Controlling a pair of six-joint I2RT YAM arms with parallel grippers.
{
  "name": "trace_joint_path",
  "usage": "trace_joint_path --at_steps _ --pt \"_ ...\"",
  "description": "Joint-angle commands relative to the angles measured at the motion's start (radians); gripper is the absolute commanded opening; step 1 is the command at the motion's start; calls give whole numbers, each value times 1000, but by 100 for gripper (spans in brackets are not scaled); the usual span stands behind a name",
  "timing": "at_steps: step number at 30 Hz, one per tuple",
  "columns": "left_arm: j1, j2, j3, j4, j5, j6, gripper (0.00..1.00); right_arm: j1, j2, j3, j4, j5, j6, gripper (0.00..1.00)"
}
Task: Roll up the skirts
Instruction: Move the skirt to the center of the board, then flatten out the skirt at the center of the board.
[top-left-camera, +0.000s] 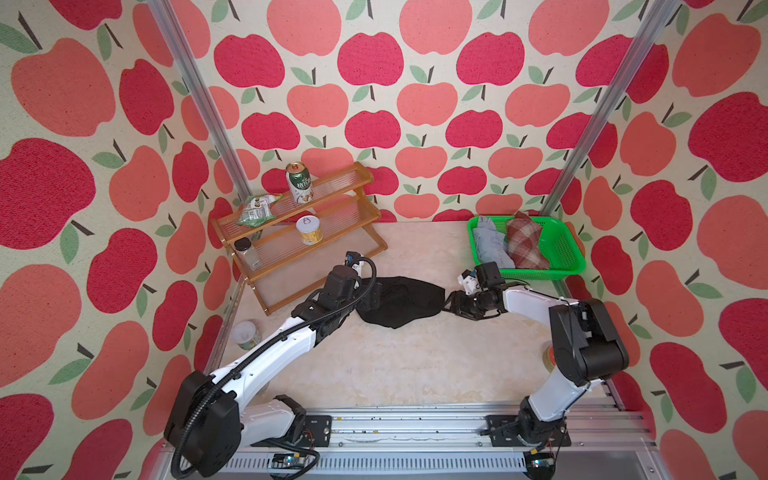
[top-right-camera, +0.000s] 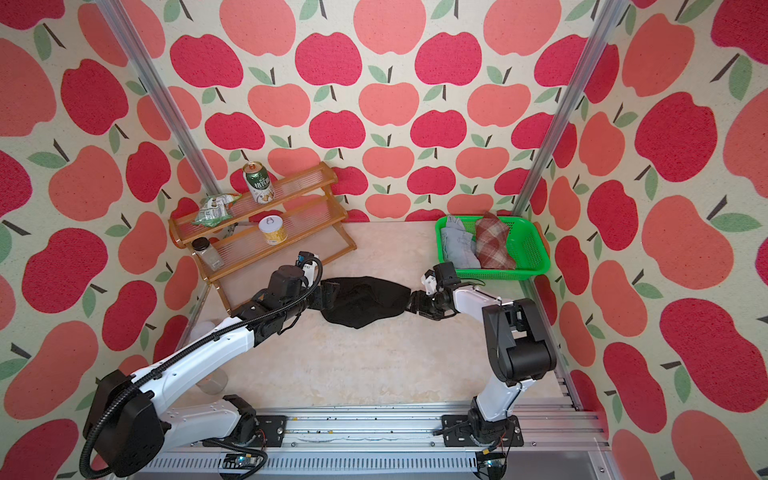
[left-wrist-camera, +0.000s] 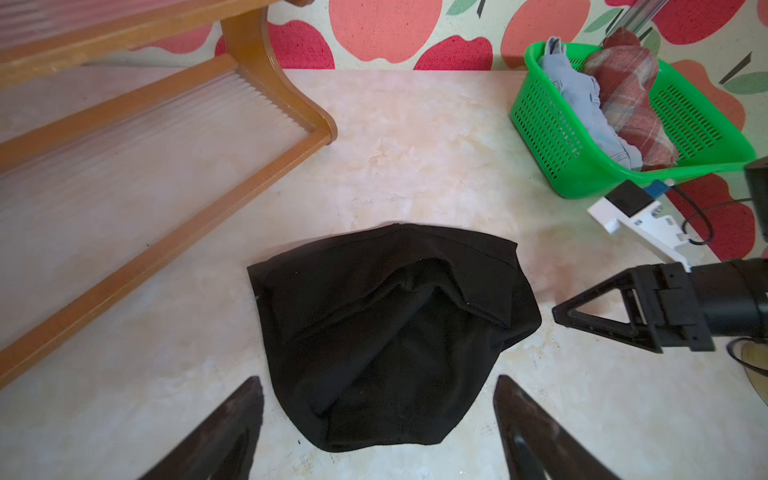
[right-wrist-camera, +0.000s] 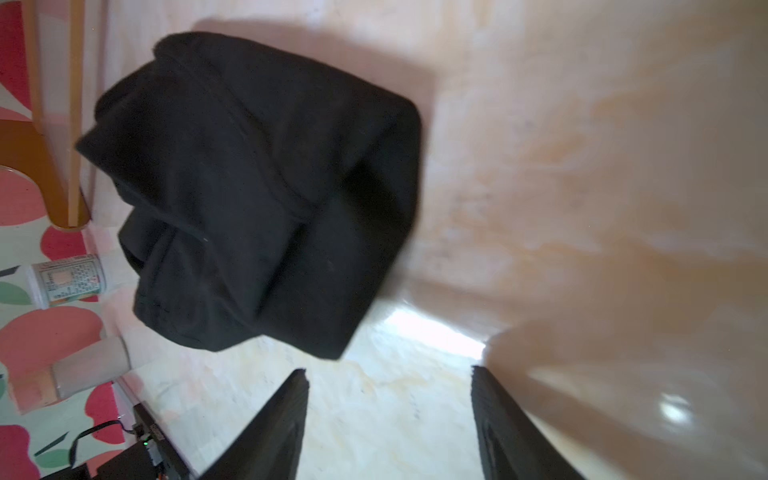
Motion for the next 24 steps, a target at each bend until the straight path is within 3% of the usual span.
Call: trace_joint_path --at_steps 1,6,10,12,14,17,20,24 --pt "52 24 -37 54 59 -60 85 -8 -108 -2 16 20 -33 69" --pt "93 106 -30 61 115 -86 74 25 -139 23 61 -41 -67 74" --pt "104 144 -24 68 131 -107 66 92 -76 109 55 -66 -88 75" --pt "109 145 -29 70 127 -111 67 139 -38 178 21 -32 -152 76" --pt "110 135 -36 65 107 -117 75 192 4 250 -19 29 -234 80" --pt "114 103 -60 66 84 -125 81 272 66 334 -66 186 -357 82" --pt "122 67 -81 67 76 -128 83 298 138 384 -97 278 -410 82" --pt "133 49 -91 60 78 -127 83 314 186 377 -73 300 -425 77"
